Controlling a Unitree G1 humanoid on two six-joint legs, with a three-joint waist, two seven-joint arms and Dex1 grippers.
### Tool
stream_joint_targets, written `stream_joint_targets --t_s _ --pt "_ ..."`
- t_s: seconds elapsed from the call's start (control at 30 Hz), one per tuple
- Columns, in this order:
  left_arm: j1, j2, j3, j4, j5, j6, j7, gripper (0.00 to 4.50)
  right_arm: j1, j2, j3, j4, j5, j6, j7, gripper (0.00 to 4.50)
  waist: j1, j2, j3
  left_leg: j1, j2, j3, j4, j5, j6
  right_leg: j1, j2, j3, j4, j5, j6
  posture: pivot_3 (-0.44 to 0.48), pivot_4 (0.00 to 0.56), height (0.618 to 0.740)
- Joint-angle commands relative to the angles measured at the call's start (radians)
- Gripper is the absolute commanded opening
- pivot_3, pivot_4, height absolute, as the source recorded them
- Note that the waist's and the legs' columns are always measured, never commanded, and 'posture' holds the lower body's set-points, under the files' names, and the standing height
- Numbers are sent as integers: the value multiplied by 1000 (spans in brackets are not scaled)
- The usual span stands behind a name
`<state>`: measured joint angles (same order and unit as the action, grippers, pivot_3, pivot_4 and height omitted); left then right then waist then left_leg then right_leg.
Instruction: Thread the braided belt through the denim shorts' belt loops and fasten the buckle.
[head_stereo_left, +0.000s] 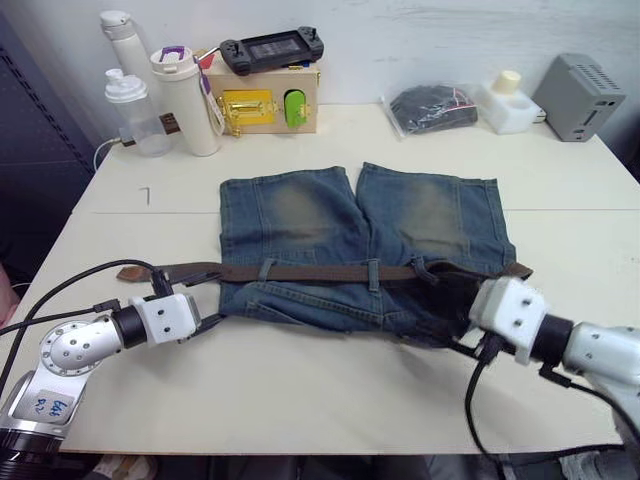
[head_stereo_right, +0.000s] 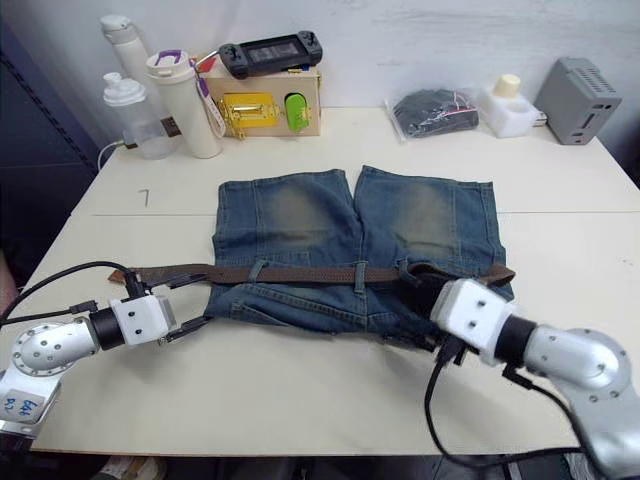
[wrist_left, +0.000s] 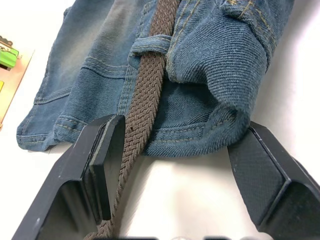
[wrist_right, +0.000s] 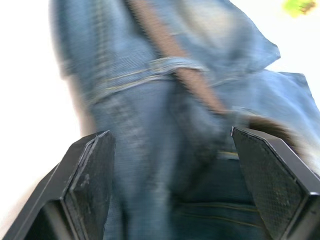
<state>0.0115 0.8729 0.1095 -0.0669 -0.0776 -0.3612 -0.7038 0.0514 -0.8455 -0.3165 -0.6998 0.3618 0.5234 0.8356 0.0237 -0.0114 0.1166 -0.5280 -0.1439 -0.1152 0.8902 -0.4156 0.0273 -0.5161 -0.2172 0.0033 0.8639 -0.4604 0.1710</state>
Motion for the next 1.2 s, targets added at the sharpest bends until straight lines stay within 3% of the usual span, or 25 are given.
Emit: stream_joint_targets --t_s 0.03,0.2,0.37,0.6,0.7,0.9,1.0,1.2 --pt "18 -10 30 -56 -22 -1 -10 3407 -43 -65 -104 115 58 60 36 3958 0 1 1 0 0 0 0 0 0 0 0 0 0 0 0 0 150 645" --pt "22 -30 25 -106 -2 18 -3 3407 -128 -160 -20 263 61 176 60 3958 -1 1 1 0 0 -1 0 0 0 0 0 -1 0 0 0 0 150 645" --pt "30 -43 15 -156 18 31 -7 3407 -263 -257 123 424 92 220 230 3958 -3 6 5 -1 0 0 0 0 0 0 -1 0 0 0 0 0 150 645" --pt "66 -43 9 -193 34 30 -26 3407 -521 -404 297 700 112 91 708 3958 -3 11 10 -2 0 0 0 0 0 -1 -1 -1 -1 0 0 0 150 645" --pt "85 -47 12 -209 34 40 -26 3407 -621 -383 366 788 82 64 772 3147 -4 10 10 -2 0 -1 0 0 0 0 -1 -3 -1 0 0 0 150 645" --pt "127 -55 13 -253 40 66 -24 3407 -709 -406 501 870 62 -47 779 304 -4 12 12 -3 0 0 0 0 0 -2 -1 -2 -1 0 0 0 150 645" --pt "135 -54 11 -262 41 76 -28 3407 -738 -467 589 863 136 -100 779 140 -1 16 15 -3 0 0 1 0 0 -2 -2 -2 -1 0 0 0 150 645" --pt "135 -55 -10 -267 48 78 -43 3407 -879 -649 917 769 432 -125 779 140 -3 21 18 -10 1 2 4 -1 0 -9 -2 -2 0 0 0 0 150 645"
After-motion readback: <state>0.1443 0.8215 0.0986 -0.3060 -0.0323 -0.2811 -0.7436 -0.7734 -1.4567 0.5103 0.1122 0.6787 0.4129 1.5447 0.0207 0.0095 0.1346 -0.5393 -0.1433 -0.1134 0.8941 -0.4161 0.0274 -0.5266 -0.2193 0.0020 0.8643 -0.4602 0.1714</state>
